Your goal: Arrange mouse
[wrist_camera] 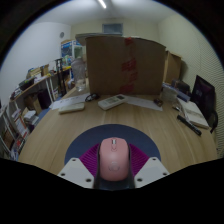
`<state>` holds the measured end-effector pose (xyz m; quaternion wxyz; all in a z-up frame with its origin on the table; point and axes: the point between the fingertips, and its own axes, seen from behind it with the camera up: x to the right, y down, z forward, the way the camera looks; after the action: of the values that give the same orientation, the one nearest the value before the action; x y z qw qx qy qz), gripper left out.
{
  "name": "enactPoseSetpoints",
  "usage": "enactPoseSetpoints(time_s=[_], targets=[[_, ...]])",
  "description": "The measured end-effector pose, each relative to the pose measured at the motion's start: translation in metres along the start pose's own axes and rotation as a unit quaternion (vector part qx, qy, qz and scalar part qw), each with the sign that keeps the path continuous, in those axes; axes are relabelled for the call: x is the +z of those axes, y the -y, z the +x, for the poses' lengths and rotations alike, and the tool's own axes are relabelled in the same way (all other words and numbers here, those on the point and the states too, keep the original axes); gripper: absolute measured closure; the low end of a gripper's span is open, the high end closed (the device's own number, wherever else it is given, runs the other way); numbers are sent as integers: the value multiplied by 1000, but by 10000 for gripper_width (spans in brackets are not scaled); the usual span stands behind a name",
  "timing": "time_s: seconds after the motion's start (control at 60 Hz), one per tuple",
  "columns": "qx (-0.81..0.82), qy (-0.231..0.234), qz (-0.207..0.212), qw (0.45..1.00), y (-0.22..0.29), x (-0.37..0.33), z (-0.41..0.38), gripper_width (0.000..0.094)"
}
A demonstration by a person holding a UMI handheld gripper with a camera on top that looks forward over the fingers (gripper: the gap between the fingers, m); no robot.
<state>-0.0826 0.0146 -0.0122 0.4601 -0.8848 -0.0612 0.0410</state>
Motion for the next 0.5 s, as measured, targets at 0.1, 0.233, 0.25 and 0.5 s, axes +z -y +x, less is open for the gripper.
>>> enactPoseSetpoints(time_s=[0.1,0.233,0.25,0.5], targets=[[17,4,-2,1000,0,0,-2,464],[18,20,-17,999,0,-6,-13,151],[20,22,-20,999,-1,-9,-14,114],[74,-14,13,997,23,-129,-6,104]])
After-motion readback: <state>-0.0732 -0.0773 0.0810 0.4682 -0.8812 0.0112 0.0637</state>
